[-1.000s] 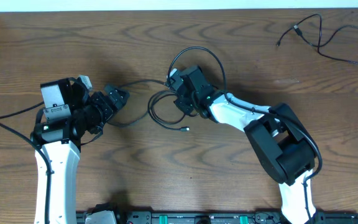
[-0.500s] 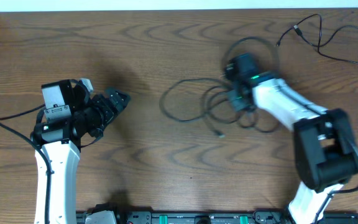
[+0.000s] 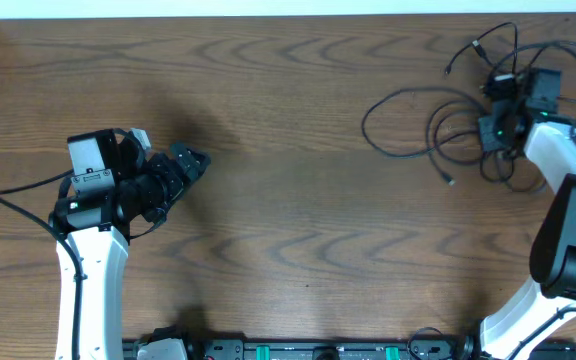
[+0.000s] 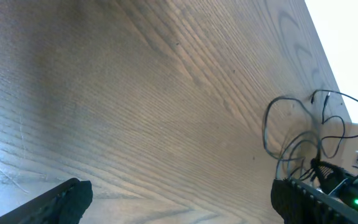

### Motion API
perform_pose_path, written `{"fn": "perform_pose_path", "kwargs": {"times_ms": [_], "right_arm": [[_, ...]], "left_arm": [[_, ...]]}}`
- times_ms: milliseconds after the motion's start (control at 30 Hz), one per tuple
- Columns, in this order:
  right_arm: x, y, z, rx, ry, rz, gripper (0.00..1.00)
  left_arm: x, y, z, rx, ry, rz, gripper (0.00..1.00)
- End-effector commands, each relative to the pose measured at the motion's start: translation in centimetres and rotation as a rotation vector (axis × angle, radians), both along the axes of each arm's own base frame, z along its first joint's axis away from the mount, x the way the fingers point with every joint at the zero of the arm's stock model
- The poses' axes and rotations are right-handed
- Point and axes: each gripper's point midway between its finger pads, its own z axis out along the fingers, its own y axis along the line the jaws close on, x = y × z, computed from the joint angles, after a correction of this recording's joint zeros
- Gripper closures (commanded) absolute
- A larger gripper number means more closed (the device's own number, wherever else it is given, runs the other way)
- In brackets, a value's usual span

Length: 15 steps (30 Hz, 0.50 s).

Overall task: Untangle cables
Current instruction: 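Carry the black cable bundle to the upper right with the right gripper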

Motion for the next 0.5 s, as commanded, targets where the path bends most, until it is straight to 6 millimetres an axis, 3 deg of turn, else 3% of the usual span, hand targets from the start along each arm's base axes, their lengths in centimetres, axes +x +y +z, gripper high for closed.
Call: {"fn": "perform_pose_path", "kwargs": {"times_ms": [0,67,133,267,333,367,433,467], "right_arm": [[0.7,-0.4,1.2,0.023,-0.057,0.040,0.99],[0.9,0.2,1.3,0.043,-0.064,0.055,0.84],[1.3,1.6,1.9,0.063,-0.082,0.090,0.61],[1.8,4.3,4.5,0.075,-0.130,0.129,0.59],[2.1,6.0,6.8,0.065,-0.179,0.167,0.56],[2.2,6.5,7.6,0.062,-0.201,0.178,0.52],[2.6,8.0,11.0,0.049,-0.285,0.214,0.34],[2.6,8.7,12.8,0.043,-0.328,0.230,0.30]], "left_arm": [[0.0,-0.1,0.6,-0.004,-0.019,-0.006,0.04],[0.0,-0.1,0.6,-0.004,-0.019,-0.007,0.04],[0.0,-0.1,0.6,-0.004,-0.019,-0.006,0.04],[0.0,-0.1,0.6,-0.004,-0.019,-0.006,0.04],[0.0,-0.1,0.6,-0.004,-0.019,-0.006,0.04],[0.0,-0.1,0.6,-0.004,-0.019,-0.006,0.04],[0.0,-0.1,0.6,-0.004,-0.019,-0.006,0.03],[0.0,-0.1,0.6,-0.004,-0.019,-0.007,0.03]]}}
